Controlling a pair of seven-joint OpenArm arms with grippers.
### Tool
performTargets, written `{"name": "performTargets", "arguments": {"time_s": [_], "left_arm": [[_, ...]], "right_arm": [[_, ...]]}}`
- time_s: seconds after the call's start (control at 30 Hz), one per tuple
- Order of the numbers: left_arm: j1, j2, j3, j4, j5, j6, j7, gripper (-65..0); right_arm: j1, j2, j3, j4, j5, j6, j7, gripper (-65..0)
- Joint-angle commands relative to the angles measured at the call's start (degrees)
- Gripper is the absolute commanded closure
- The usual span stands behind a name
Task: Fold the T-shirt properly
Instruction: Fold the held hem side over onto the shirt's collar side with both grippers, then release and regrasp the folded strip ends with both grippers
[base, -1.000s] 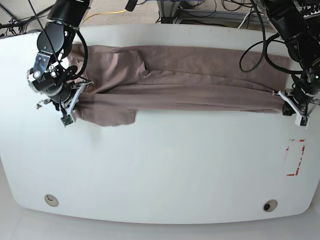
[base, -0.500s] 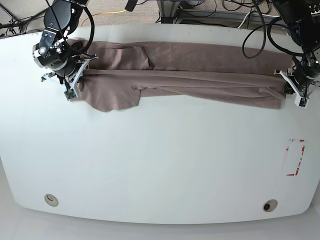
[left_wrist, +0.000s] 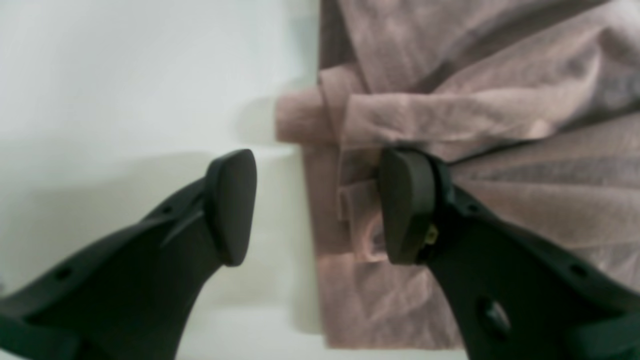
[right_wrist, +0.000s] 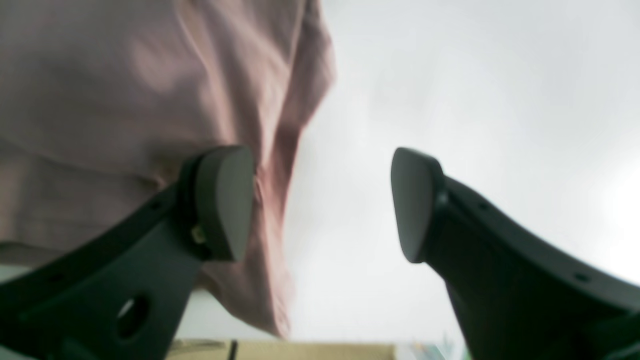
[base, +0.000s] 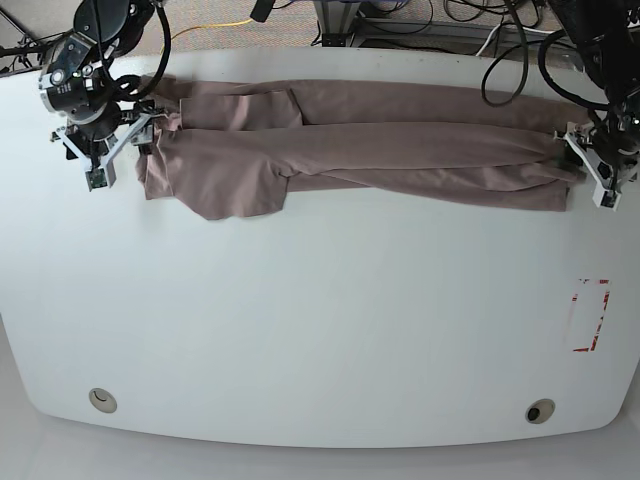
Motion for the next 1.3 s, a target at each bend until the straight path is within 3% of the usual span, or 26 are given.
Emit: {"name": "performTargets", "arguments": {"time_s": [0.0,0.23,0.4,0.53,0.6,0.7,1.07,1.27], "left_arm": [[-1.3,0.5,-2.7,5.9,-1.0,0.3,0.1,-36.0],[-4.2,6.0,-0.9,8.5,2.1,0.3,0.5,-35.8],[-4.4,10.4,-0.3,5.6,8.7,0.3,0.3,-35.8],[-4.1,10.4,-0.6,1.3,9.9,0.3,0.2,-35.4],[-3.4,10.3,-1.1,-0.3,9.8,0.3,0.1,-32.8],[-2.8,10.3,-3.1,-2.2,9.9,0.3,-1.9,-29.0],[-6.0,8.2,-3.5,-8.6,10.1,0.3,-3.6,-29.2],[-7.8,8.3,-3.5,-7.7,9.7,0.3,-1.3,-29.3]], "right_arm": [[0.8,1.2,-0.1,1.2,3.1,-0.1,1.2,-41.5],[1.8,0.6,-5.4,-1.5,10.5,-0.1,1.2,-39.8],[2.4,-1.5,-6.7,-6.7,10.5,-0.1,1.6,-23.3],[3.3,-1.8,-6.8,-12.4,10.4,-0.1,1.8,-14.0],[3.5,-1.5,-6.8,-16.2,10.4,-0.1,3.4,-13.8],[3.5,1.7,-6.8,-22.4,10.4,-0.1,7.4,-13.8],[6.1,10.9,-6.5,-36.6,10.5,-0.1,18.3,-13.8],[8.2,11.7,-6.7,-35.9,10.8,-0.1,17.0,-13.8]]}}
